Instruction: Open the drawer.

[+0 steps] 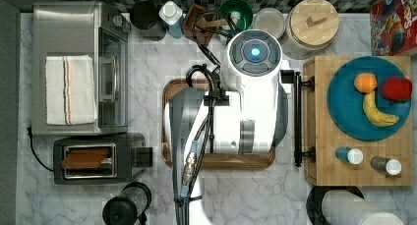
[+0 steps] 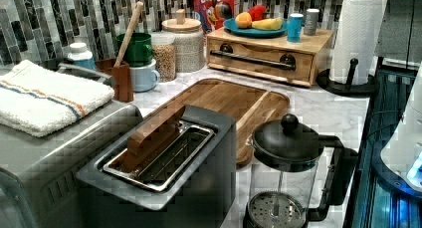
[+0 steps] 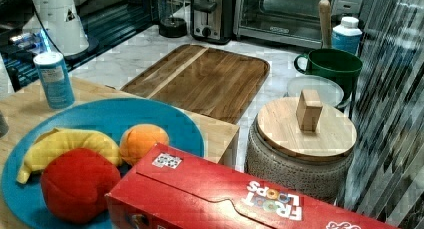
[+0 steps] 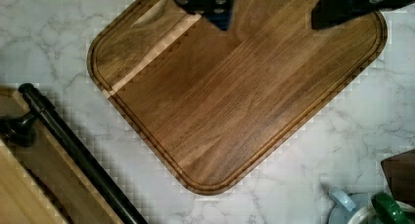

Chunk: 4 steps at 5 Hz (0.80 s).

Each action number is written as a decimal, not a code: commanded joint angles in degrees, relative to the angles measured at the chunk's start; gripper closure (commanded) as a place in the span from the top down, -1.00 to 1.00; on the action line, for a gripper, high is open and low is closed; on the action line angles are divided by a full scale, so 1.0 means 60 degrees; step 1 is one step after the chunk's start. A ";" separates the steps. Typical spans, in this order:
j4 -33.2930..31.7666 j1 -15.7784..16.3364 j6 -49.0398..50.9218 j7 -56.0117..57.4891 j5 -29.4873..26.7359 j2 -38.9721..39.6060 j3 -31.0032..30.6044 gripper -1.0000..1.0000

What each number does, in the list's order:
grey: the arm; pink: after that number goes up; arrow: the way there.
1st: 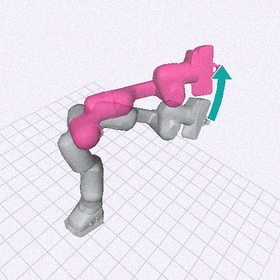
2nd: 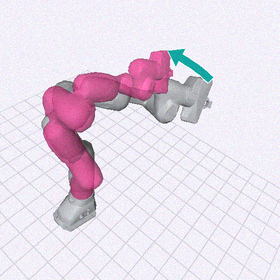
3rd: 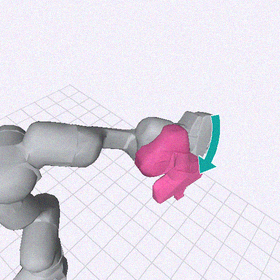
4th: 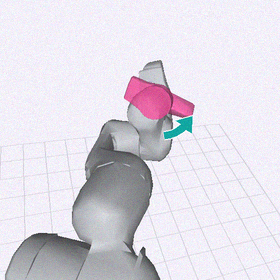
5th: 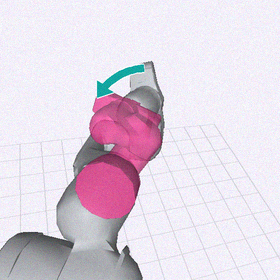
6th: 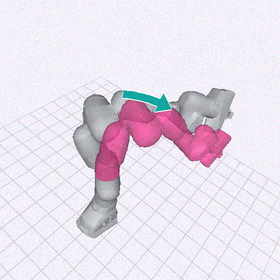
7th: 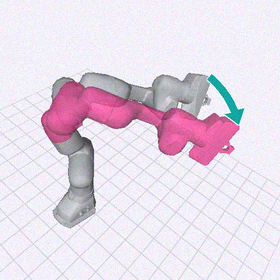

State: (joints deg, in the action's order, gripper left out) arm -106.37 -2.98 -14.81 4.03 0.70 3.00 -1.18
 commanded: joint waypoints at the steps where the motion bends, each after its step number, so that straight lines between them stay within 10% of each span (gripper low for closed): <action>1: -0.0002 -0.0030 -0.0009 0.0090 0.0001 0.0002 -0.0032 1.00; 4: -0.1062 -0.0375 -0.1577 0.2585 0.0547 0.0171 0.0154 1.00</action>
State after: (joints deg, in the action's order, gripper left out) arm -110.84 -4.92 -24.84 11.95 3.09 3.52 0.07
